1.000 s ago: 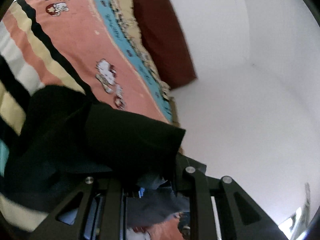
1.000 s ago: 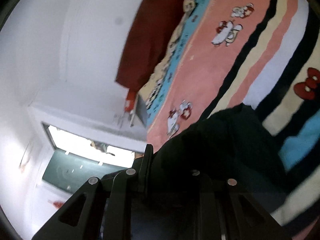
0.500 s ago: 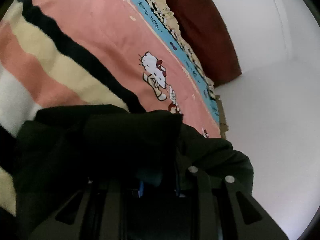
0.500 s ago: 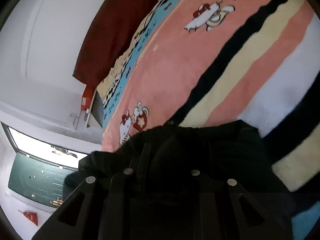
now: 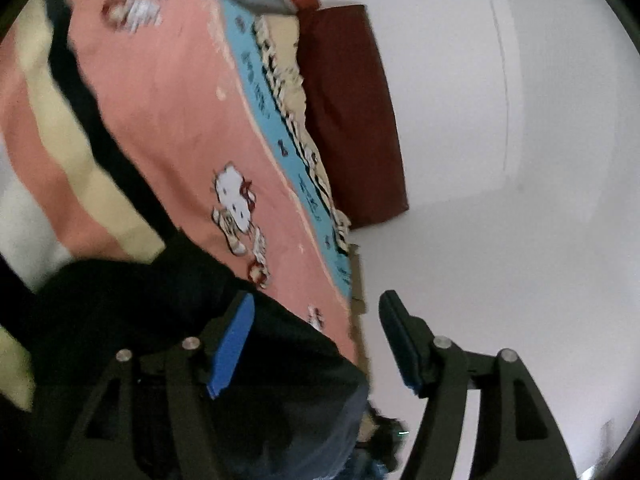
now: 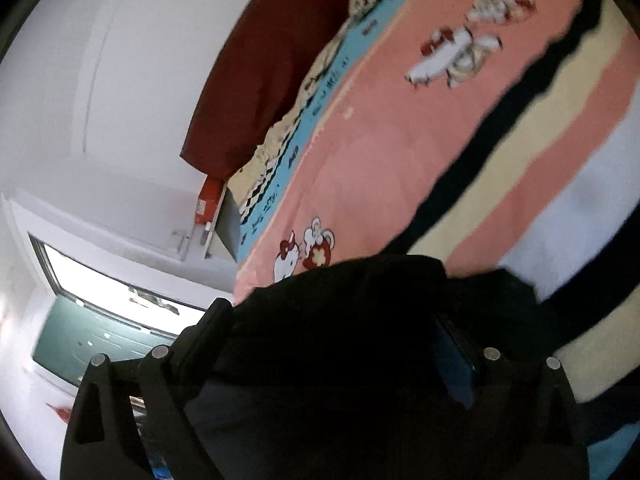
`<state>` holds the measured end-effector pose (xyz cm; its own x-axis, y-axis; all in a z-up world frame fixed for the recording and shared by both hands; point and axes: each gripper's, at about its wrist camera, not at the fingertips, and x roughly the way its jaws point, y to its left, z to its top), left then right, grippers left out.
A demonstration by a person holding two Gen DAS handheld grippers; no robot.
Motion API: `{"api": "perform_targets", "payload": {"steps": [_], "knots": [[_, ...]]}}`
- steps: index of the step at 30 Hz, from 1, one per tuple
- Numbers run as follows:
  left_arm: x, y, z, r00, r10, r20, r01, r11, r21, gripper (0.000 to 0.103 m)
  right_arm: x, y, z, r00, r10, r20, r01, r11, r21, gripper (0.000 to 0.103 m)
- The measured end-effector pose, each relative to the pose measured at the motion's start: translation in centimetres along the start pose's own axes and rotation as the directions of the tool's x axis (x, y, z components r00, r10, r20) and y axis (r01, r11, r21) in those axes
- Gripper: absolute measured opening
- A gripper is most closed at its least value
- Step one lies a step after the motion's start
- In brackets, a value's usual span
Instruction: Fold large clothes
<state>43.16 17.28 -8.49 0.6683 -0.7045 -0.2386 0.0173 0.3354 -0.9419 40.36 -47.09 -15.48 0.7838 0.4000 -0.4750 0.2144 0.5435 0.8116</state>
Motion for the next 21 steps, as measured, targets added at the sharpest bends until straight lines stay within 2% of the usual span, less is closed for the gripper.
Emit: {"api": "perform_targets", "payload": {"steps": [2,3,6,8,9,11,12,14,16,19,21], "knots": [[-0.6,-2.0,-0.7,0.994,0.103,-0.020,-0.100,0.990,0.098,0.064,-1.5,1.7,-0.1,0.999,-0.050,0.017,0.052,0.995,-0.087,0.093],[-0.7,-3.2,-1.5,0.984,0.176,-0.029,-0.169,0.972,0.161,0.064,-2.4,3.0,-0.5,0.997,-0.079,0.027,0.082,0.986,-0.147,0.093],[0.1,-5.7,-3.8,0.957,0.288,-0.041,-0.264,0.919,0.292,0.064,-4.7,6.3,-2.3,0.989,-0.139,0.045,0.146,0.945,-0.293,0.093],[1.3,-7.6,-5.9,0.931,0.363,-0.036,-0.320,0.862,0.392,0.064,-5.1,8.4,-3.6,0.986,-0.159,0.050,0.166,0.911,-0.378,0.093],[2.2,-8.8,-7.3,0.914,0.403,-0.032,-0.345,0.818,0.459,0.064,-5.1,9.6,-4.5,0.983,-0.175,0.050,0.180,0.886,-0.428,0.093],[4.1,-9.9,-9.7,0.890,0.455,-0.025,-0.368,0.750,0.549,0.064,-4.2,11.6,-6.2,0.978,-0.203,0.045,0.197,0.836,-0.513,0.093],[5.6,-10.5,-11.0,0.872,0.488,-0.023,-0.377,0.703,0.603,0.064,-3.5,12.4,-7.0,0.977,-0.211,0.032,0.194,0.815,-0.546,0.093],[8.2,-10.9,-12.8,0.851,0.525,-0.027,-0.378,0.646,0.663,0.064,-1.8,13.3,-8.1,0.969,-0.246,0.007,0.202,0.780,-0.592,0.092],[10.7,-10.6,-13.8,0.828,0.559,-0.043,-0.374,0.609,0.699,0.064,0.6,13.8,-8.9,0.957,-0.290,-0.006,0.220,0.739,-0.636,0.090],[14.7,-10.0,-14.1,0.777,0.629,-0.011,-0.411,0.522,0.748,0.065,4.5,13.9,-9.1,0.929,-0.370,-0.029,0.248,0.677,-0.693,0.087],[17.2,-8.8,-13.2,0.744,0.668,0.010,-0.444,0.484,0.754,0.065,6.7,13.2,-8.2,0.914,-0.402,-0.045,0.258,0.665,-0.701,0.087]]}}
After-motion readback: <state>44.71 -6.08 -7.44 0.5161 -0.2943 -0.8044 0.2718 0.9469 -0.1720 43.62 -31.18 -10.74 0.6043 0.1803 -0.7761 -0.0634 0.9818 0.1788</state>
